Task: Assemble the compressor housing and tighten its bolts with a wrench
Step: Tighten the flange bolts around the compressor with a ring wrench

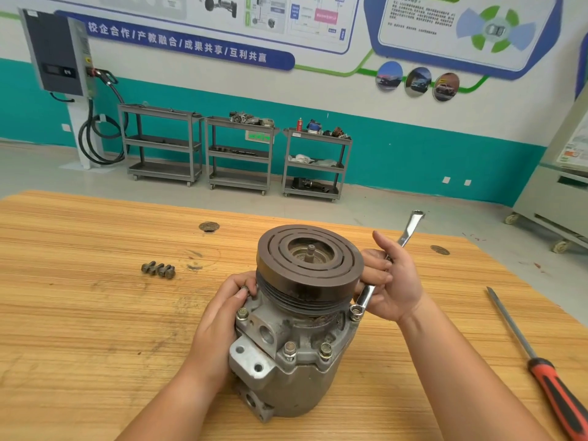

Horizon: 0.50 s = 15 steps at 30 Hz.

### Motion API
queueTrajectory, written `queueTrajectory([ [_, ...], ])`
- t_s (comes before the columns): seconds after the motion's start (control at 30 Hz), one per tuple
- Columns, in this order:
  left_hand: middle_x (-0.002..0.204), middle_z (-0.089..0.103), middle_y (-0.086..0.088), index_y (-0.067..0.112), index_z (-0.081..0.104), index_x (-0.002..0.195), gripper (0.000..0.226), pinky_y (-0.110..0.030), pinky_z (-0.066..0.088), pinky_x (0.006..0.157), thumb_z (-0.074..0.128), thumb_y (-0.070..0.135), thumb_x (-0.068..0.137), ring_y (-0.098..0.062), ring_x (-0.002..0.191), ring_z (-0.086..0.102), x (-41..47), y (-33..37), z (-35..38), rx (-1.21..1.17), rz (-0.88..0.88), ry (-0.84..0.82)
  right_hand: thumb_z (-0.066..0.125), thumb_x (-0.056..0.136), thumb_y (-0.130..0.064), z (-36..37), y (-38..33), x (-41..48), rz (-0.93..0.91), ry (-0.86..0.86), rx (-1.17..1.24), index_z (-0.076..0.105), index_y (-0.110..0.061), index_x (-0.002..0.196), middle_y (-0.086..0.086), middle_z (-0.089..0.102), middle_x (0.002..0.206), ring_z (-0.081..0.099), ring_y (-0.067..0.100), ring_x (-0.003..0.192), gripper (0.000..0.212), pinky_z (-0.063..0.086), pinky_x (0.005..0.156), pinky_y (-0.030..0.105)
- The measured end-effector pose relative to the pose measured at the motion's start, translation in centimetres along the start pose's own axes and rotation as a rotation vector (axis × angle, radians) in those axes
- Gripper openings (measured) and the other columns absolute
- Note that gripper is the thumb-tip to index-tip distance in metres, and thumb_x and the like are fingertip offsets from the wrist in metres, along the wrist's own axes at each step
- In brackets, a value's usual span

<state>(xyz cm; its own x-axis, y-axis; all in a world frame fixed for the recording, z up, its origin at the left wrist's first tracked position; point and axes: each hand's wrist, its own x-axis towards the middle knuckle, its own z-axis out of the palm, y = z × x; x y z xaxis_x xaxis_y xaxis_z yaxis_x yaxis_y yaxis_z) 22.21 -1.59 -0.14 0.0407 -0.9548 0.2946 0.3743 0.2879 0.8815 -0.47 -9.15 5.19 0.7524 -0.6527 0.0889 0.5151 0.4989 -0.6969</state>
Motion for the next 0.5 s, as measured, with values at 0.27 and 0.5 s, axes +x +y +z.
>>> queueTrajectory([
  [0.27, 0.083, 0.068, -0.001, -0.008, 0.047, 0.104, 0.035, -0.012, 0.049, 0.055, 0.044, 0.023, 0.086, -0.008, 0.071, 0.066, 0.02, -0.12, -0.06, 0.025, -0.002, 0.0, 0.054, 0.091, -0.034, -0.52, 0.37, -0.42, -0.03, 0.002, -0.004, 0.037, -0.02, 0.054, -0.003, 0.033, 0.048, 0.032, 0.011, 0.043, 0.043, 0.019, 0.038, 0.018],
  [0.5, 0.081, 0.067, 0.002, -0.01, 0.046, 0.104, 0.023, -0.012, 0.048, 0.054, 0.034, 0.009, 0.097, -0.007, 0.069, 0.065, 0.01, -0.26, -0.16, 0.062, -0.01, -0.005, 0.066, 0.083, -0.026, -0.65, 0.63, 0.06, -0.057, -0.001, 0.021, 0.035, -0.023, 0.05, -0.007, 0.029, 0.043, 0.018, 0.009, 0.04, 0.046, 0.002, 0.039, 0.018],
])
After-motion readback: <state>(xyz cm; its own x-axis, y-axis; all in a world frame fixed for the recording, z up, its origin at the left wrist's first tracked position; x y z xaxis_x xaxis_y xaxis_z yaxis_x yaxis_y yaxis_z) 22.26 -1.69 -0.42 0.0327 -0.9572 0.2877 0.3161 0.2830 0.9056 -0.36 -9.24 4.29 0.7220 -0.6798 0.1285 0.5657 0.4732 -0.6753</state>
